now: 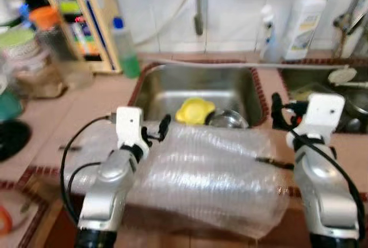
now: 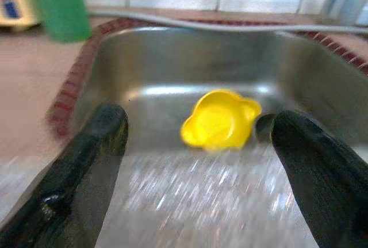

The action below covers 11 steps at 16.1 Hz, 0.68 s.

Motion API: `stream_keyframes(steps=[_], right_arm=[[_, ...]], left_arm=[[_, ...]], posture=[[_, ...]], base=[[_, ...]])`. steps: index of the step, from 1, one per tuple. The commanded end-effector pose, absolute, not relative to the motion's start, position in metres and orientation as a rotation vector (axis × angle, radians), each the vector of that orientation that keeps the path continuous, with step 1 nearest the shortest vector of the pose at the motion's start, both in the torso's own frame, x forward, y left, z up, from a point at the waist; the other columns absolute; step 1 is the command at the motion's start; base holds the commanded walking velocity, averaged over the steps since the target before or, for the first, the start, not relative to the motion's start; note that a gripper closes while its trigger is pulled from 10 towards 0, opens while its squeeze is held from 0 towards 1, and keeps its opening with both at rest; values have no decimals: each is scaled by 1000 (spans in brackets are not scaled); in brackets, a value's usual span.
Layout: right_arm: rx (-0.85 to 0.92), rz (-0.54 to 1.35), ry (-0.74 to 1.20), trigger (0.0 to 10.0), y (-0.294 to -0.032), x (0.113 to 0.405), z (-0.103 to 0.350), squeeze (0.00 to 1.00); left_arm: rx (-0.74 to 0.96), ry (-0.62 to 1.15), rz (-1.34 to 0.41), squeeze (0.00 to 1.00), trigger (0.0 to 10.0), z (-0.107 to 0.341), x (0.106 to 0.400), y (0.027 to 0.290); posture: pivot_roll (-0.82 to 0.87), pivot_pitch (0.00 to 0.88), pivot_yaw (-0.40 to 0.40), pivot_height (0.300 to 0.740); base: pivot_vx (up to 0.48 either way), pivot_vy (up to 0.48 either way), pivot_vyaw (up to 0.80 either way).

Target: Kitchen organization

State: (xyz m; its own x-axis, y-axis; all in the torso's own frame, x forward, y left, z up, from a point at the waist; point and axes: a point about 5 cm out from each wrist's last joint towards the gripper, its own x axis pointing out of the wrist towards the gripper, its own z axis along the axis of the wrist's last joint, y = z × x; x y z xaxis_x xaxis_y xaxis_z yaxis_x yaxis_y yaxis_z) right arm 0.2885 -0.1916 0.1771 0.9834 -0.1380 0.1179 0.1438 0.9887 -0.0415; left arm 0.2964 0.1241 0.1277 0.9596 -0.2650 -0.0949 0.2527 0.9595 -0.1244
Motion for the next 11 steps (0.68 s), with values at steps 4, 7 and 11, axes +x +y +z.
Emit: stream_keyframes(steps=[4, 7, 11], right_arm=[[-49, -129, -118, 10000, -188, 290, 179, 0], [-49, -126, -119, 10000, -187, 290, 179, 0], [-50, -125, -120, 10000, -186, 289, 180, 0]], left_arm=[[-114, 117, -250, 0, 10000, 129, 297, 128], [-115, 119, -251, 0, 10000, 129, 297, 127], [-110, 120, -253, 0, 10000, 129, 297, 127]], posture=[[-31, 0, 83, 740], [-28, 0, 82, 740], [-29, 0, 80, 740]], base=[[-274, 0, 0], [-297, 0, 0], [-313, 0, 0]])
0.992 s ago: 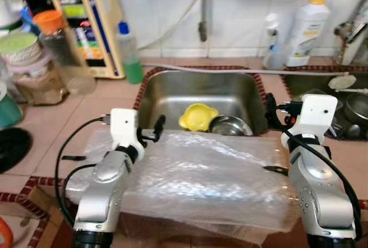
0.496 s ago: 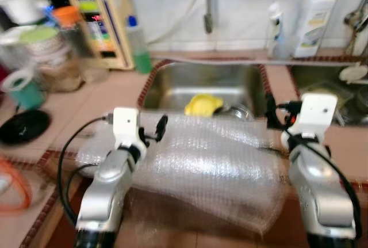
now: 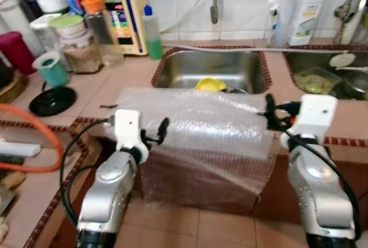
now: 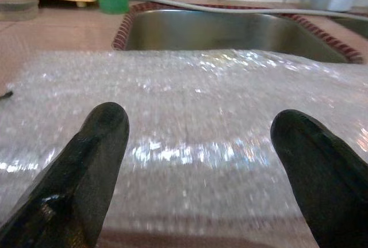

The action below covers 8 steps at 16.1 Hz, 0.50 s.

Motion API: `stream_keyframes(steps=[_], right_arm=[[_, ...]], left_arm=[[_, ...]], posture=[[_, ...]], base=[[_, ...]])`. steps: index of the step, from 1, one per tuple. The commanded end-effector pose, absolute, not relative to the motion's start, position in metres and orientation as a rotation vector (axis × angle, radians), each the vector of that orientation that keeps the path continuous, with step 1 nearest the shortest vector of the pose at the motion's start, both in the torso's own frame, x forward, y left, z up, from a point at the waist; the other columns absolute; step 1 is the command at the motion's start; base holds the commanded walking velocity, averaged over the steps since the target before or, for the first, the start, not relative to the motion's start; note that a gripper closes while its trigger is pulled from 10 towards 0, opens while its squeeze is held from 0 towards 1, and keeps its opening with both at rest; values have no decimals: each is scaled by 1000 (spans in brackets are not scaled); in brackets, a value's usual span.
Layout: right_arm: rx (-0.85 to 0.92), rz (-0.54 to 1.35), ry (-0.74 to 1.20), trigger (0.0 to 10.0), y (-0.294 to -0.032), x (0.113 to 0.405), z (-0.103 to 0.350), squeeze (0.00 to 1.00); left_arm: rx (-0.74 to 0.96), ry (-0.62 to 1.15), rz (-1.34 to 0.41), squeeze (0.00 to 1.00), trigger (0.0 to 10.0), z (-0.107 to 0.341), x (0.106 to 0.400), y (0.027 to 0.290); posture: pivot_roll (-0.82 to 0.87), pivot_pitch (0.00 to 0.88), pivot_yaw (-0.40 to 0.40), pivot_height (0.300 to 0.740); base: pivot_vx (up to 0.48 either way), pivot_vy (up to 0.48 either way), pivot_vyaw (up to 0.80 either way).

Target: Kitchen organization

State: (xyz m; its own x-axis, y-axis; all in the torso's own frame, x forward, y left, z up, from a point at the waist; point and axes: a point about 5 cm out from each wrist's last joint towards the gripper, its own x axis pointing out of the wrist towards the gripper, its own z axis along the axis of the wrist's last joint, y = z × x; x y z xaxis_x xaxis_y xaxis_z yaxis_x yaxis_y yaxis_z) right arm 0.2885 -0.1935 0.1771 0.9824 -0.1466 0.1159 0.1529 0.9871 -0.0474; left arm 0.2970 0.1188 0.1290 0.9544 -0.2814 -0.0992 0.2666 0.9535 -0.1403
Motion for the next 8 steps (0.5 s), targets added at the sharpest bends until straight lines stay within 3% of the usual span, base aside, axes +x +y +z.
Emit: stream_keyframes(steps=[1, 3, 8], right_arm=[[-50, -125, -119, 10000, -187, 289, 179, 0], [-53, -123, -119, 10000, -186, 289, 179, 0], [-87, -99, -138, 10000, -182, 289, 182, 0]], left_arm=[[-109, 125, -253, 0, 10000, 128, 297, 127], [-103, 123, -254, 0, 10000, 129, 297, 127], [-128, 49, -247, 0, 10000, 139, 299, 130]], posture=[[-29, 0, 80, 740], [-29, 0, 80, 740], [-30, 0, 79, 740]], base=[[-315, 0, 0], [-315, 0, 0], [0, 0, 0]])
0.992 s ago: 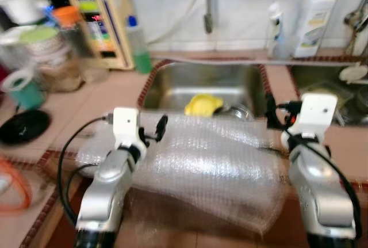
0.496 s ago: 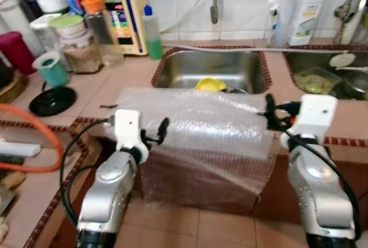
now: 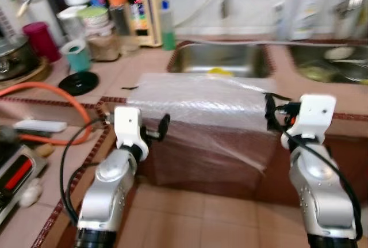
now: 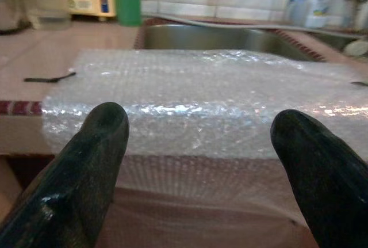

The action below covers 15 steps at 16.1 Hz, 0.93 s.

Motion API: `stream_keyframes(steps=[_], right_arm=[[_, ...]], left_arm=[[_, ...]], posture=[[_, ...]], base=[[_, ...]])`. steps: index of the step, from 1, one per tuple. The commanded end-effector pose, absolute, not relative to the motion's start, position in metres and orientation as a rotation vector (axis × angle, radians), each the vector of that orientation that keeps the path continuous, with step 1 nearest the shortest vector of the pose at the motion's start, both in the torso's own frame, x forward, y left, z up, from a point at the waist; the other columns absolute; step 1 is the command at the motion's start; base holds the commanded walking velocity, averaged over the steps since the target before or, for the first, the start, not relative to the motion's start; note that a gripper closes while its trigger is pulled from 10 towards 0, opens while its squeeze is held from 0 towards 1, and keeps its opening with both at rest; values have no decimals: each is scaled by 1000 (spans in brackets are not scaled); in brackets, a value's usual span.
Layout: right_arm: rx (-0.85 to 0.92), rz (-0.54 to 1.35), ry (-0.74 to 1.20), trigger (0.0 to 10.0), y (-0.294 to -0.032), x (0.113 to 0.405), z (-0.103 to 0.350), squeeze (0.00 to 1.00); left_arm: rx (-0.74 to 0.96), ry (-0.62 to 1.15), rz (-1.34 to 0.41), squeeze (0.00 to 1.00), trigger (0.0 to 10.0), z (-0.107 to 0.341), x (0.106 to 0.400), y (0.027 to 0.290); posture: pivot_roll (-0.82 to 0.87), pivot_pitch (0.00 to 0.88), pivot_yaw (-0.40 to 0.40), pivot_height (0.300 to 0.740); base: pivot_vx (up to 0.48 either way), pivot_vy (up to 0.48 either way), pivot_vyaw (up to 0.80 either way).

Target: Kitchen organization

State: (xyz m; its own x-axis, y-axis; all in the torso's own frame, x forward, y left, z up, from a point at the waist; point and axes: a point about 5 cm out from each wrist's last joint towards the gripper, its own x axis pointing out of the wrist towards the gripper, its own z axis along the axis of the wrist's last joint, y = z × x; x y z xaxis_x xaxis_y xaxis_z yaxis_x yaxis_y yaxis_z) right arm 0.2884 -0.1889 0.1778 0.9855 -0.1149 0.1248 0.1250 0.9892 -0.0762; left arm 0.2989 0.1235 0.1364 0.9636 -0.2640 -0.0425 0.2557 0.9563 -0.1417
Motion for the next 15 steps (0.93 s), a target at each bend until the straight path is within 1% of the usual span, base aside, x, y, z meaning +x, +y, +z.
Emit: stream_keyframes(steps=[1, 5, 8, 11, 15], right_arm=[[-88, -94, -139, 10000, -181, 289, 182, 0], [-91, -81, -139, 10000, -178, 290, 181, 0], [-93, -79, -143, 10000, -178, 291, 182, 0], [-136, -71, -148, 10000, -176, 289, 181, 0], [-129, -81, -146, 10000, -177, 291, 181, 0]], left_arm=[[-123, 35, -249, 0, 10000, 141, 300, 130], [-140, 19, -290, 0, 10000, 143, 298, 126], [-155, 20, -310, 0, 10000, 142, 297, 122], [-149, 23, -333, 0, 10000, 140, 297, 120], [-151, 22, -356, 0, 10000, 141, 298, 117]], posture=[[-30, 0, 74, 740], [-29, 0, 71, 740], [-32, 0, 71, 740], [-36, 0, 73, 740], [-38, 0, 82, 740]], base=[[0, 0, 0], [0, 0, 0], [0, -480, 0], [0, -480, 0], [0, -480, 0]])
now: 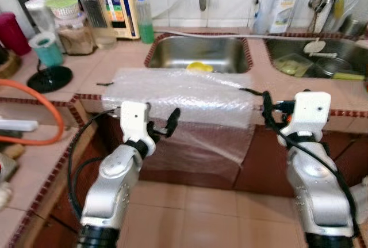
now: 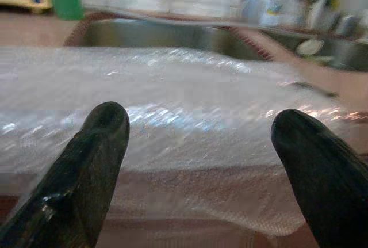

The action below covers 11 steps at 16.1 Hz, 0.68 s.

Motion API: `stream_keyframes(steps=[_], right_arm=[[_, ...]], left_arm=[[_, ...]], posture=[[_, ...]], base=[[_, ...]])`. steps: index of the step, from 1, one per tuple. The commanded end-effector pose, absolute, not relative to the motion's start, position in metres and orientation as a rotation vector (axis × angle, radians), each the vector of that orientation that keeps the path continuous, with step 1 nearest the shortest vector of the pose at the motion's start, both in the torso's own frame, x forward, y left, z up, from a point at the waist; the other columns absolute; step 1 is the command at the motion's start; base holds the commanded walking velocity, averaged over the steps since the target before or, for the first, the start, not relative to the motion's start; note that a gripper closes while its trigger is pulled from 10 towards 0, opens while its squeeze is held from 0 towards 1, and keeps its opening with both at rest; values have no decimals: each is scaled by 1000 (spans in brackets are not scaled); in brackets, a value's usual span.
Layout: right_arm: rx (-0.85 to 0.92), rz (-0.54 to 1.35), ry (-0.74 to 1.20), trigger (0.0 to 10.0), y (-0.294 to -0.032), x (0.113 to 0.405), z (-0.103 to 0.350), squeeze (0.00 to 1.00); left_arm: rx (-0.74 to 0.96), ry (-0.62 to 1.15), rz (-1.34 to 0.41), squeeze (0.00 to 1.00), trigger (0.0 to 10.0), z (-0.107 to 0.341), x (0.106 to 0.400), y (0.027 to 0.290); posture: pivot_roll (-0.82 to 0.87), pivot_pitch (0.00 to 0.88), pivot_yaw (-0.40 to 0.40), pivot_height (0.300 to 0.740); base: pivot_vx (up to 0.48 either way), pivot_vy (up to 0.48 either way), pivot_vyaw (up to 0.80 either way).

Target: Kitchen organization

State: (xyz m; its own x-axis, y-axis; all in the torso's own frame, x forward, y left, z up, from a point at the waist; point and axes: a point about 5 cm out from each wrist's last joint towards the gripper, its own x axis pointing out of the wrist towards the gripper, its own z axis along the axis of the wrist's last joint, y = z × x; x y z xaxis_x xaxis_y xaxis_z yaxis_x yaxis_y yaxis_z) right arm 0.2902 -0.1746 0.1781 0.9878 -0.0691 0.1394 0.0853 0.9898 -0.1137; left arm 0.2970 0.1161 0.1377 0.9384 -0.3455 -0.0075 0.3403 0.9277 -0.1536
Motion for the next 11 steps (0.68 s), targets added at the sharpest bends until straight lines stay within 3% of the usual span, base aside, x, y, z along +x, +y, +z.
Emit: stream_keyframes(steps=[1, 7, 11], right_arm=[[-130, -84, -145, 10000, -178, 291, 180, 0], [-133, -93, -128, 10000, -180, 291, 176, 0], [-132, -95, -121, 10000, -180, 291, 175, 0]], left_arm=[[-153, 22, -355, 0, 10000, 140, 297, 117], [-149, 34, -381, 0, 10000, 137, 296, 113], [-148, 38, -384, 0, 10000, 136, 296, 112]], posture=[[-39, 0, 82, 740], [-41, 0, 79, 740], [-43, 0, 81, 740]], base=[[0, -480, 0], [0, -480, 0], [0, -480, -514]])
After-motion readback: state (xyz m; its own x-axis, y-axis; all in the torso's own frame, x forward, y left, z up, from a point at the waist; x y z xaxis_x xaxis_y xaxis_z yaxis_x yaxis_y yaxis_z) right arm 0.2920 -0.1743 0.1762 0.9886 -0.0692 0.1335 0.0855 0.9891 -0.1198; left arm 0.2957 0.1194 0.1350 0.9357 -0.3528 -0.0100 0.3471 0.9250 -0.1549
